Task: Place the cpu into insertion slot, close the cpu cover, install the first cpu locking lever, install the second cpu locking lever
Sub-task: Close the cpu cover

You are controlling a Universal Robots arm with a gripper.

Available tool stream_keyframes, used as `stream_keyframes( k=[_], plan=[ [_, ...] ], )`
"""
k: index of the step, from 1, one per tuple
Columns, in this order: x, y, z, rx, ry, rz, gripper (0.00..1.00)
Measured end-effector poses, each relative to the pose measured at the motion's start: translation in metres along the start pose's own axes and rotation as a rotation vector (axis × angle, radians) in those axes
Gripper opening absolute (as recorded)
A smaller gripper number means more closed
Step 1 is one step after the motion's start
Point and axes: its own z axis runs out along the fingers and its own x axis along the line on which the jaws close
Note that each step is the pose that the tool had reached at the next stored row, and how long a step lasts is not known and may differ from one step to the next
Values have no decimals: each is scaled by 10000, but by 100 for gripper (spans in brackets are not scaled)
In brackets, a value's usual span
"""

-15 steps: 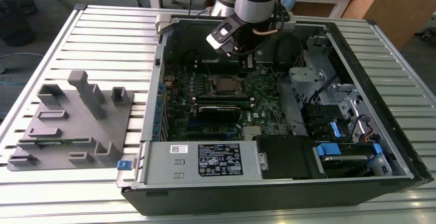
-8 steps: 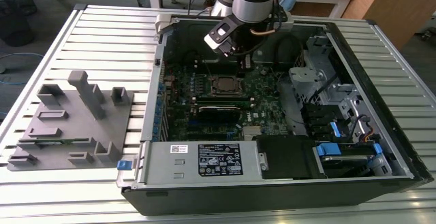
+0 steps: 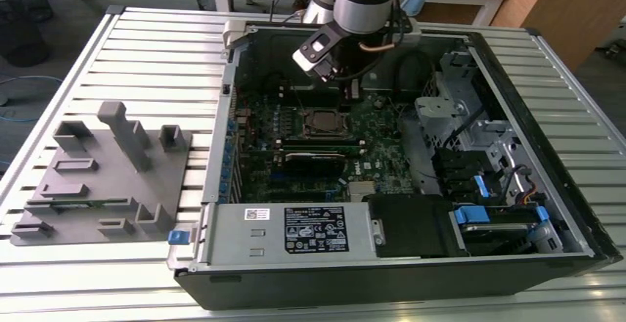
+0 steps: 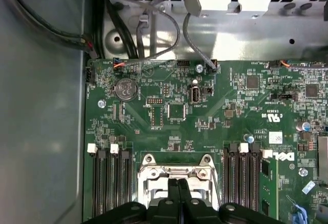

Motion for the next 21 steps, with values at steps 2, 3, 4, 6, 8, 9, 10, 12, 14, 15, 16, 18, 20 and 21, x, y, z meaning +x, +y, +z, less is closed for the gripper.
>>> stream_keyframes(
  k=[2,3,4,6,8,9,10,12,14,15,16,18,20,21],
  plan=[
    [0,-4,8,10,0,1,11],
    [0,-11,12,11,0,0,11],
    [0,-19,16,11,1,-1,11],
    [0,-49,26,11,0,-2,11],
    [0,-93,37,11,1,-8,11],
    [-1,-116,43,11,0,-12,11],
    [-1,-142,49,11,1,-14,11],
    [-1,-195,60,11,1,-23,11],
    [-1,-246,71,11,1,-30,11],
    [-1,-270,76,11,1,-33,11],
    [-1,-293,82,11,1,-37,11],
    [-2,-338,92,11,2,-44,11],
    [-2,-381,103,11,2,-51,11],
    [-2,-398,108,11,3,-53,11]
  ],
)
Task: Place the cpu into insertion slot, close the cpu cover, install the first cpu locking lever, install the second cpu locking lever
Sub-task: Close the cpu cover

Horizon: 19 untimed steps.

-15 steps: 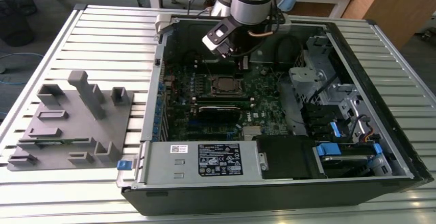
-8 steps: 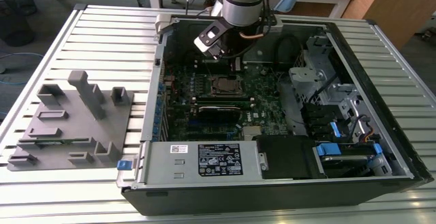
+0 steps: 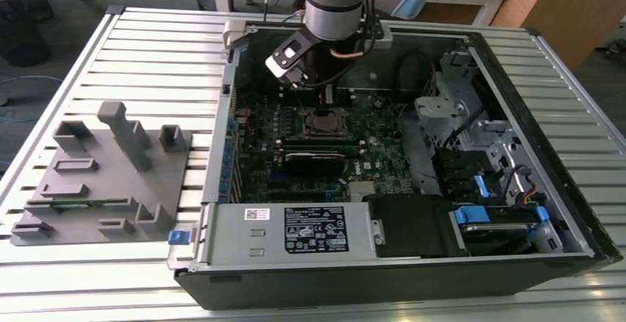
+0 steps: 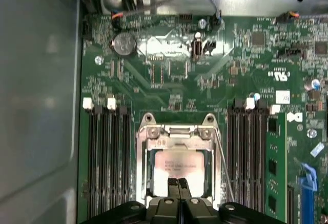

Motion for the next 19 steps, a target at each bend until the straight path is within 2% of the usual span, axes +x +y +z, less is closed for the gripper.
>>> stream_keyframes(
  k=[14,19],
  plan=[
    [0,-4,5,-1,3,-31,11],
    [1,-2,6,-3,17,-472,11]
  ],
)
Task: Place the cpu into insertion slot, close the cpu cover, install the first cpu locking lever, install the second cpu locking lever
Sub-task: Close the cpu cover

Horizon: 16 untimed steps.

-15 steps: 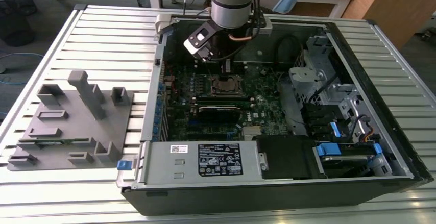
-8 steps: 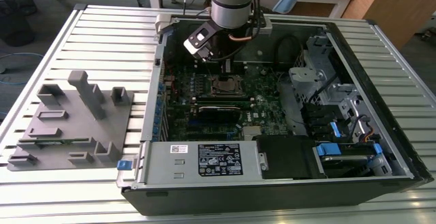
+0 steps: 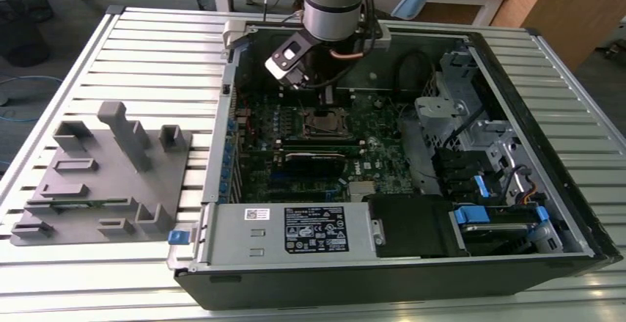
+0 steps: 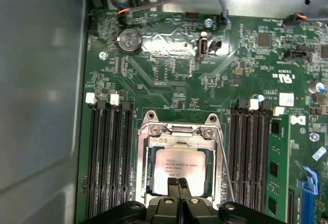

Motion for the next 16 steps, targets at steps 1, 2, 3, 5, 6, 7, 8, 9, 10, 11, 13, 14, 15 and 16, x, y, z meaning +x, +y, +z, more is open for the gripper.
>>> stream_keyframes(
  k=[1,2,3,5,6,7,8,9,10,11,13,14,15,16],
  plan=[
    [0,0,1,-1,6,-173,11],
    [-1,0,1,-2,13,-357,11],
    [0,0,2,-4,20,-538,11],
    [0,0,4,-6,34,-908,11],
    [0,0,5,-7,40,-1088,11],
    [0,0,5,-8,46,-1268,11],
    [0,0,6,-10,53,-1446,11],
    [0,0,7,-11,60,-1627,11],
    [0,0,7,-12,66,-1807,11],
    [0,-1,8,-13,72,-1986,11],
    [0,0,9,-16,86,-2362,11],
    [0,0,10,-17,92,-2542,11],
    [0,-1,11,-18,98,-2721,11],
    [0,0,11,-19,106,-2901,11]
  ],
)
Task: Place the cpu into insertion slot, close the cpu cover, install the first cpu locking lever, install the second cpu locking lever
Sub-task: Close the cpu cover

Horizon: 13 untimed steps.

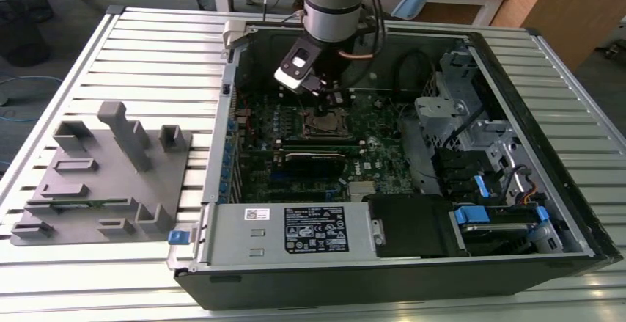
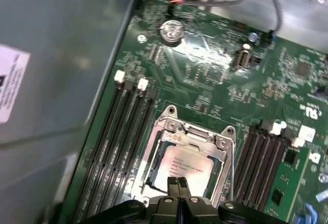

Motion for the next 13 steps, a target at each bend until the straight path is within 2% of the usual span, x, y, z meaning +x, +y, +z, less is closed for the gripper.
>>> stream_keyframes(
  k=[3,13],
  plan=[
    [0,0,1,-2,12,-342,11],
    [0,0,1,-3,16,-433,11]
  ],
)
